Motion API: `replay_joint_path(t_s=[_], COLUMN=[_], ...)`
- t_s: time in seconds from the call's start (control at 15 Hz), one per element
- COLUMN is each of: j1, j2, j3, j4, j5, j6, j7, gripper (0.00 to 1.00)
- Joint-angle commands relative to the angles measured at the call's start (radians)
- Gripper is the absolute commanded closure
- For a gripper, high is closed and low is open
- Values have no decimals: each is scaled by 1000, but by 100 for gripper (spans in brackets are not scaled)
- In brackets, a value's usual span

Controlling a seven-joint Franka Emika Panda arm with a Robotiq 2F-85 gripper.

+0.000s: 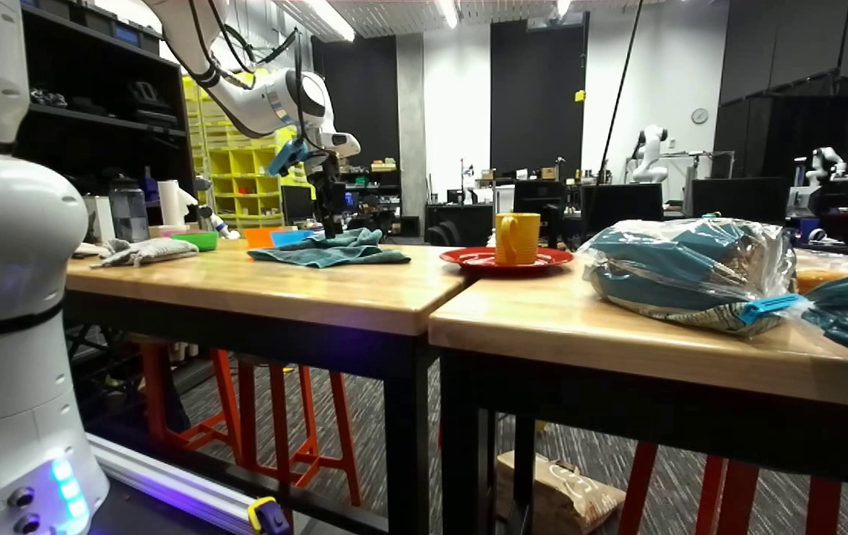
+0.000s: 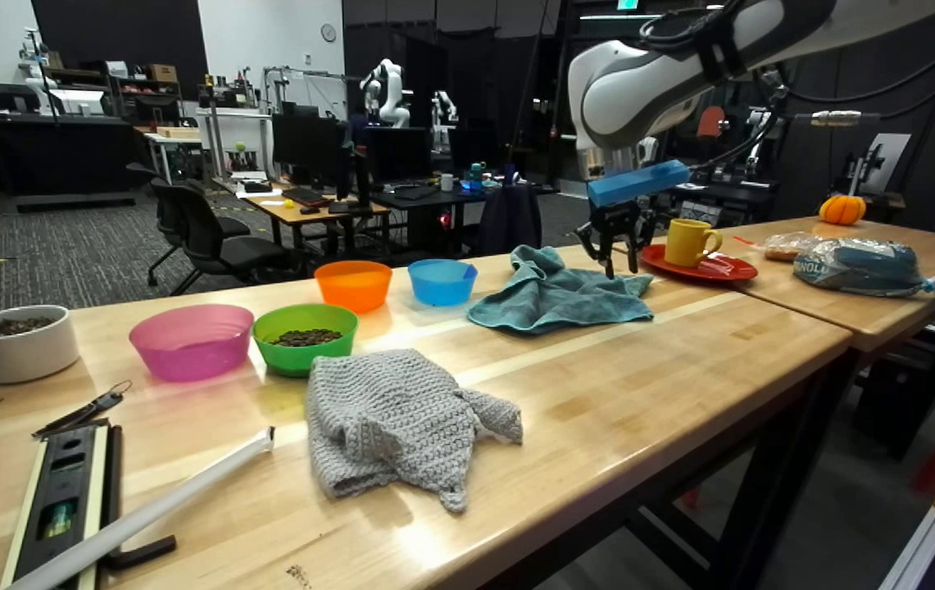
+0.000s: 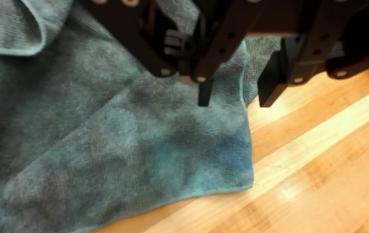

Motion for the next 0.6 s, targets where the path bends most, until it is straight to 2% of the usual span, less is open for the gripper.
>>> replay_joint_path(t_s=[0.0, 0.07, 0.13, 0.53], j1=[-24, -29, -33, -46], j2=[-85, -95, -107, -151], j3=[-7, -10, -11, -12], j4=[-121, -144, -169, -271], j5=[50, 58, 68, 78], j6=[70, 89, 103, 147], j7=[-103, -131, -156, -246], gripper=[88, 97, 99, 100])
